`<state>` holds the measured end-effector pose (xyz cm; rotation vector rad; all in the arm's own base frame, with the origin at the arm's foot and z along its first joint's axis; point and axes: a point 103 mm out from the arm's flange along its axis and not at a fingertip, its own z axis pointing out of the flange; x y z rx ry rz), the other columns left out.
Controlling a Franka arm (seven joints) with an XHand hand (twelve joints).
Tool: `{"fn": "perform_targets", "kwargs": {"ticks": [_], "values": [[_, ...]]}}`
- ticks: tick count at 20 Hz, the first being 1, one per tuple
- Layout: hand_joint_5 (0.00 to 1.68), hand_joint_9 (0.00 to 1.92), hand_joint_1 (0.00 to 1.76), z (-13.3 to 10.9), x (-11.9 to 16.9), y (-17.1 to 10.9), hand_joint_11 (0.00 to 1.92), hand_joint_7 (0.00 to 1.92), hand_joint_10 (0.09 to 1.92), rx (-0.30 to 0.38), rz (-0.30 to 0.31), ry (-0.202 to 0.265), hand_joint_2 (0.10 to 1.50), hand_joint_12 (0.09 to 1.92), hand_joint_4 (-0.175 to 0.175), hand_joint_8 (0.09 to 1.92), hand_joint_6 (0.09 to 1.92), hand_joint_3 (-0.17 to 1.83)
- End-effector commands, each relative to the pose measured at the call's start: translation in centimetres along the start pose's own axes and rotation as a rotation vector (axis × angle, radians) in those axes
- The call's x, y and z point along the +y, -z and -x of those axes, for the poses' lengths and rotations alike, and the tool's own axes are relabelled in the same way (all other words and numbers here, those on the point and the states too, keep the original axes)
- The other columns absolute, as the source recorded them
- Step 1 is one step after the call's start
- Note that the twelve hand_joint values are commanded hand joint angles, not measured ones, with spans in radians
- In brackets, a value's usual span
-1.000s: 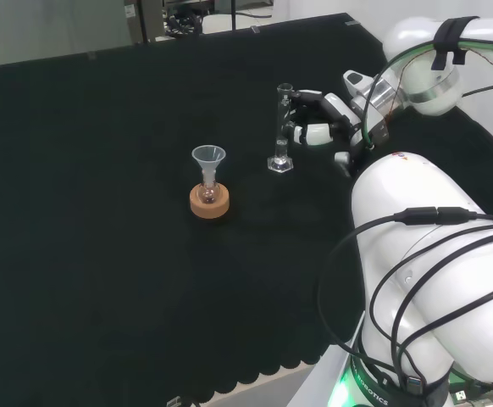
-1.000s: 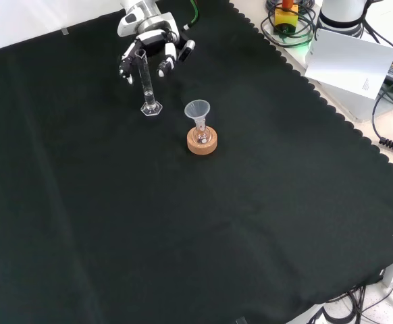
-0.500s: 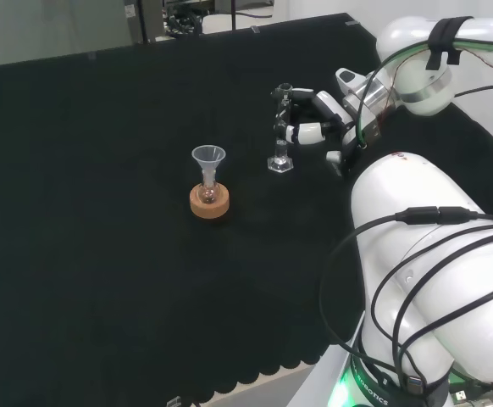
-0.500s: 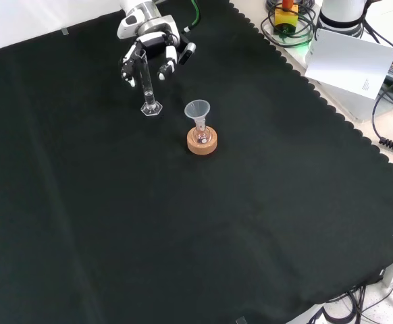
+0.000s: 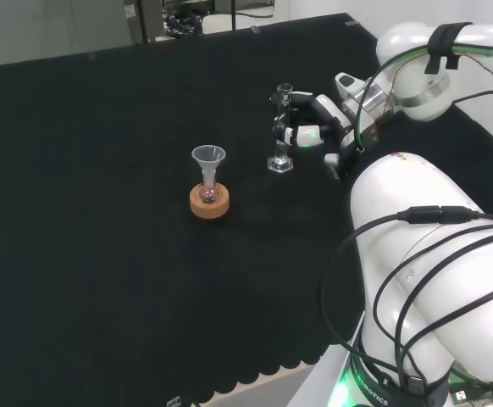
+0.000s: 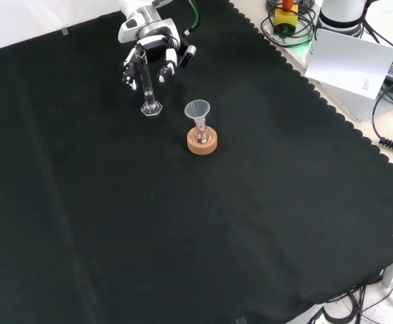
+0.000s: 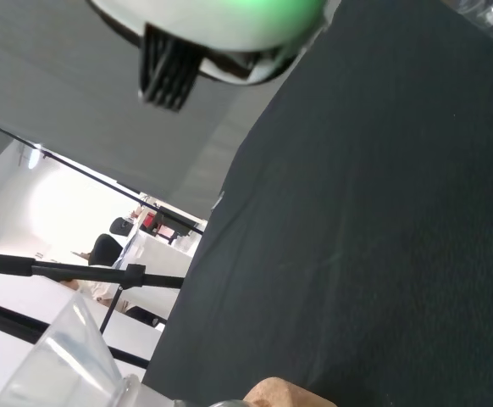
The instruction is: Pick up the graduated cylinder.
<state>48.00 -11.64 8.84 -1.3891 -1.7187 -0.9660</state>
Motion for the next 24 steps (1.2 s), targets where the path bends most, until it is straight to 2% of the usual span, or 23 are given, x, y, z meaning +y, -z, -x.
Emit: {"fn": "perform_targets", "kwargs": {"ticks": [1,7,13,24], "values": [[0.65,0.90,1.15,0.1,0.0,-0.3,0.60,0.59,0.35,0.015,0.001,-0.008,0.61,1.17,-0.045,0.59,0.51,0.72],[0.69,0.93,1.16,0.2,0.2,-0.4,0.62,0.62,0.34,0.027,0.012,-0.011,0.61,1.16,-0.038,0.59,0.62,0.73],[0.68,0.94,1.16,0.1,0.4,-0.7,0.63,0.63,0.33,0.072,0.014,-0.013,0.63,1.16,-0.039,0.59,0.65,0.74],[0.66,0.95,1.17,0.2,0.3,-1.2,0.63,0.62,0.33,0.063,0.008,-0.020,0.65,1.16,-0.037,0.59,0.68,0.76]]}}
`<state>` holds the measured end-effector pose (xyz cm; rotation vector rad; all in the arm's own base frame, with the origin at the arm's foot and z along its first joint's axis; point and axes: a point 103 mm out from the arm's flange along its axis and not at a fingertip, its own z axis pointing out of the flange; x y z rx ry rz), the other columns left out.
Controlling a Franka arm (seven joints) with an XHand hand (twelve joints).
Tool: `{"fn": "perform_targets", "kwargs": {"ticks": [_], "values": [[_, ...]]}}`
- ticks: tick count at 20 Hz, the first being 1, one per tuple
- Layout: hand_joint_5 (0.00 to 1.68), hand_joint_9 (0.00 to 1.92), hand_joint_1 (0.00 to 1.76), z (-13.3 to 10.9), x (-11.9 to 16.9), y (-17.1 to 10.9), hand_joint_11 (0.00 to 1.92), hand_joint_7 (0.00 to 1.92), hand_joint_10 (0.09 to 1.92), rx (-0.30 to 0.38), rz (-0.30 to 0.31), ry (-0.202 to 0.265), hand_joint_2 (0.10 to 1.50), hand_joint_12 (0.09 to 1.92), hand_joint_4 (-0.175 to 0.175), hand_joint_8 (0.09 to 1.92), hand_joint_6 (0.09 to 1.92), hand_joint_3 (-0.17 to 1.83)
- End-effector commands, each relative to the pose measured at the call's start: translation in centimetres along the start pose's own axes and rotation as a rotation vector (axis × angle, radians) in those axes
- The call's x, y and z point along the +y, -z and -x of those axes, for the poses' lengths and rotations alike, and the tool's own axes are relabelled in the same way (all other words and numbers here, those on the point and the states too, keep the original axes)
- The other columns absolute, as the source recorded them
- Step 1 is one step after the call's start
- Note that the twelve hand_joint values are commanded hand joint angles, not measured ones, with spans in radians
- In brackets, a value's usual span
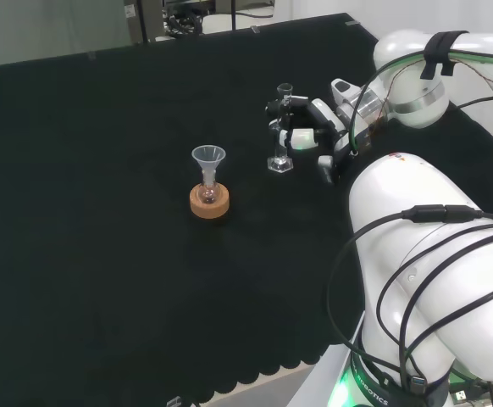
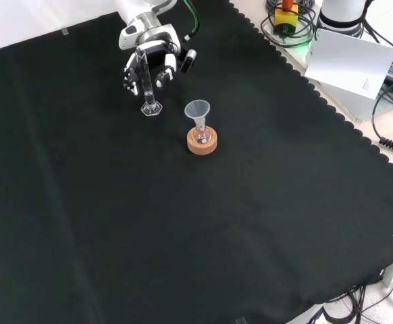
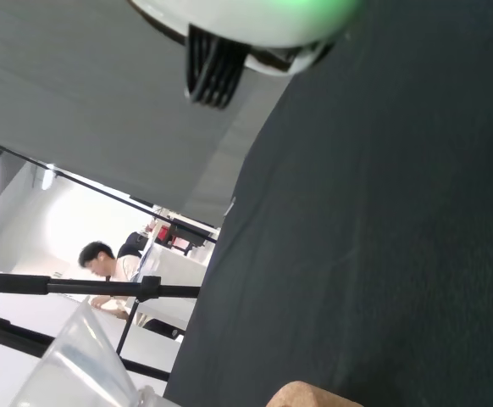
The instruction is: Pick up the graduated cylinder.
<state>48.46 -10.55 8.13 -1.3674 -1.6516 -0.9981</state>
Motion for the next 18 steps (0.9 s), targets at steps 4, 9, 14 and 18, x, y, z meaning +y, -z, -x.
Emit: {"fn": "perform_targets", "kwargs": {"ticks": [4,9,14,18], "values": [[0.66,0.95,1.16,0.14,-0.24,0.06,0.63,0.62,0.33,-0.005,-0.001,-0.006,0.65,1.16,-0.038,0.58,0.68,0.76],[0.65,0.95,1.16,0.29,-0.33,0.24,0.63,0.62,0.32,-0.010,0.003,-0.009,0.65,1.17,-0.038,0.58,0.69,0.76],[0.65,0.95,1.15,0.37,-0.45,0.68,0.63,0.63,0.32,-0.001,0.008,-0.011,0.65,1.17,-0.038,0.59,0.69,0.76],[0.65,0.95,1.14,0.45,-0.49,0.49,0.64,0.63,0.32,-0.001,0.005,-0.011,0.65,1.17,-0.039,0.59,0.69,0.77]]}}
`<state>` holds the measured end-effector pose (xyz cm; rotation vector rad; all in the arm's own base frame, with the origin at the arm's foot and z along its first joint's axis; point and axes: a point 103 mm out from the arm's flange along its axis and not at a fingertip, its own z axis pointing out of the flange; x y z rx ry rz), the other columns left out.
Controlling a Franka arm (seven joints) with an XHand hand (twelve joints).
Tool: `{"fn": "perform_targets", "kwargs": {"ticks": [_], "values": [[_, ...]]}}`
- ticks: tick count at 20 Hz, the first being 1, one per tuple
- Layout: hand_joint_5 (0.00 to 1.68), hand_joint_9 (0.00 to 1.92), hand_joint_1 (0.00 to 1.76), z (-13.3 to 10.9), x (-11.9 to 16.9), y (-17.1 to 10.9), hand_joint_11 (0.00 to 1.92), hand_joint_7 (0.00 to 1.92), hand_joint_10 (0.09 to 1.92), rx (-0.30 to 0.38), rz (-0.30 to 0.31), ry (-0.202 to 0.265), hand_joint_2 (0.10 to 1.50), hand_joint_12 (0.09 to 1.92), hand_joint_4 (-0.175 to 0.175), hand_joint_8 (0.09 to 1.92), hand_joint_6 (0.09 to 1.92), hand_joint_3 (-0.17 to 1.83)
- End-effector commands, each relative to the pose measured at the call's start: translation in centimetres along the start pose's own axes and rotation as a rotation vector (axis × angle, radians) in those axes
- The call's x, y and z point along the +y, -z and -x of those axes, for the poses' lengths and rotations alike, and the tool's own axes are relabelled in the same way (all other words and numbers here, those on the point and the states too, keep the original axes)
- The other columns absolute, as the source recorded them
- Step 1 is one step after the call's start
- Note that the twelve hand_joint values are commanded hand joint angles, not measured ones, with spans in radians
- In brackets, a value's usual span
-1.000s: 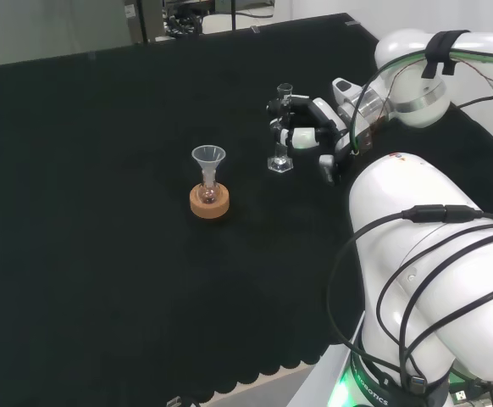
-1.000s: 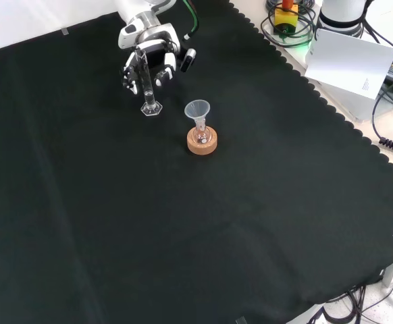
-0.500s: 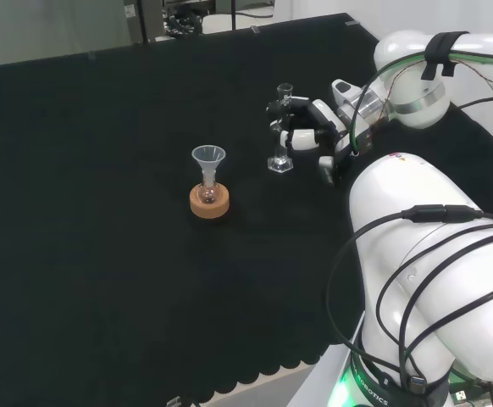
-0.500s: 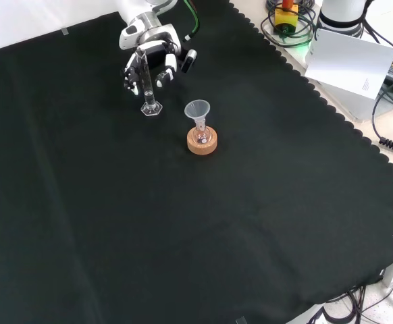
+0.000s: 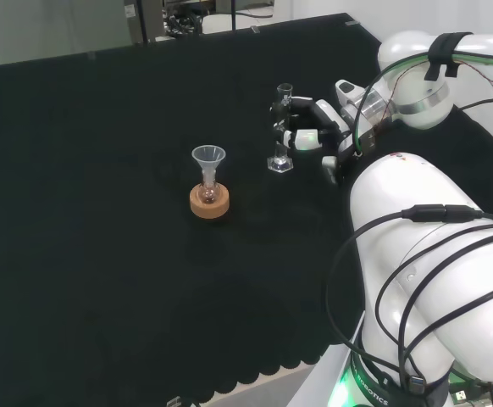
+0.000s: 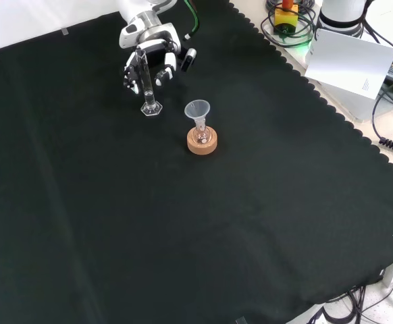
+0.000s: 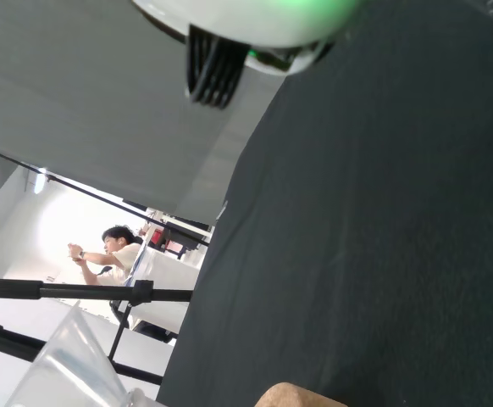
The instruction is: Pick up the graduated cylinder.
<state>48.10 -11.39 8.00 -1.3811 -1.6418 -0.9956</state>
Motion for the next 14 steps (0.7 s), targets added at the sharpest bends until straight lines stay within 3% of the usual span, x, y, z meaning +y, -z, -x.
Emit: {"fn": "perform_targets", "kwargs": {"ticks": [1,14], "values": [[0.65,0.95,1.14,0.06,-0.02,-0.18,0.64,0.63,0.32,0.003,0.000,0.000,0.65,1.17,-0.039,0.59,0.69,0.77],[0.78,1.06,1.15,0.27,-0.22,0.80,0.80,0.71,0.30,-0.004,0.007,-0.008,0.75,1.09,-0.029,0.58,0.68,0.72]]}}
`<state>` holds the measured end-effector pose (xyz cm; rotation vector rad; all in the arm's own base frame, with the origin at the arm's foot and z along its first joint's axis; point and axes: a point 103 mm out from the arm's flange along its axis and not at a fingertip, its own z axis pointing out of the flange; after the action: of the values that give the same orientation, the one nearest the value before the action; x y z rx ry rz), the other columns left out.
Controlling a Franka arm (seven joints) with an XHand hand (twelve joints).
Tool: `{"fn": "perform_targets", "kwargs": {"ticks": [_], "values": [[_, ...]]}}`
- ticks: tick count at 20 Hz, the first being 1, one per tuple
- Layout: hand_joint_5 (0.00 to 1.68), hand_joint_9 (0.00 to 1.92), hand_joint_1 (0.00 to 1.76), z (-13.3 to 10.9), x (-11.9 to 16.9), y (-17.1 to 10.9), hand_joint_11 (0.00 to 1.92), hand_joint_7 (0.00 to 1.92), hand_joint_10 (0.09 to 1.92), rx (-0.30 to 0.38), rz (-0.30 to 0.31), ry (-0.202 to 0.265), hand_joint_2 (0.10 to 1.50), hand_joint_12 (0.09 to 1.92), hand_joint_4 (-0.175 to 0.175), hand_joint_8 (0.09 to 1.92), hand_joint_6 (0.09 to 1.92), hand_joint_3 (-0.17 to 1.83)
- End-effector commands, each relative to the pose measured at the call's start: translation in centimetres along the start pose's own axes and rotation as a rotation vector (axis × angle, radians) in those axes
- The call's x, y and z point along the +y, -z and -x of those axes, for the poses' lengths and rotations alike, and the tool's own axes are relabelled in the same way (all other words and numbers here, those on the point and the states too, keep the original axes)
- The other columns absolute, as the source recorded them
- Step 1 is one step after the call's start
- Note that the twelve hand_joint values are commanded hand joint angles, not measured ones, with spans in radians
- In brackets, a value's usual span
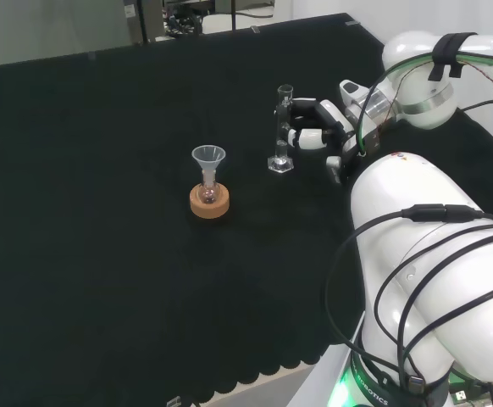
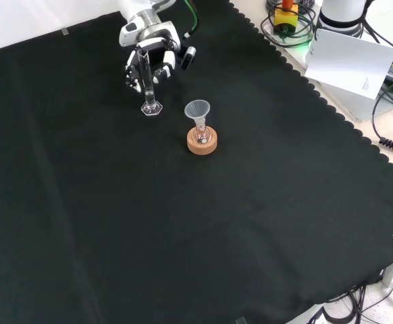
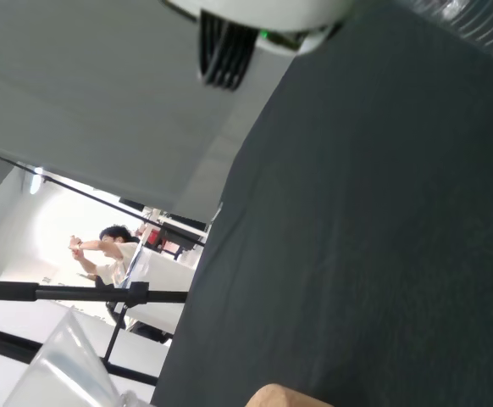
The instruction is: Pick up the graduated cylinder.
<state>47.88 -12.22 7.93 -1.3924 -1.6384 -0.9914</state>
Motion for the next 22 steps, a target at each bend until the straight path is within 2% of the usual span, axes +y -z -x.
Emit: {"fn": "perform_targets", "kwargs": {"ticks": [1,8,16,22], "values": [[0.79,1.06,1.15,-0.16,0.15,0.03,0.81,0.71,0.30,0.000,0.003,0.002,0.75,1.08,-0.027,0.58,0.68,0.72],[0.77,1.05,1.15,-0.36,0.45,-0.26,0.80,0.70,0.28,0.004,-0.011,0.006,0.74,1.07,-0.024,0.57,0.67,0.70],[0.59,0.91,1.11,-0.20,0.53,-0.34,0.62,0.57,0.26,0.022,-0.006,0.010,0.66,1.17,-0.032,0.58,0.71,0.73],[0.61,0.94,1.12,-0.13,0.57,-0.28,0.65,0.59,0.28,0.038,0.016,0.009,0.65,1.18,-0.035,0.60,0.73,0.73]]}}
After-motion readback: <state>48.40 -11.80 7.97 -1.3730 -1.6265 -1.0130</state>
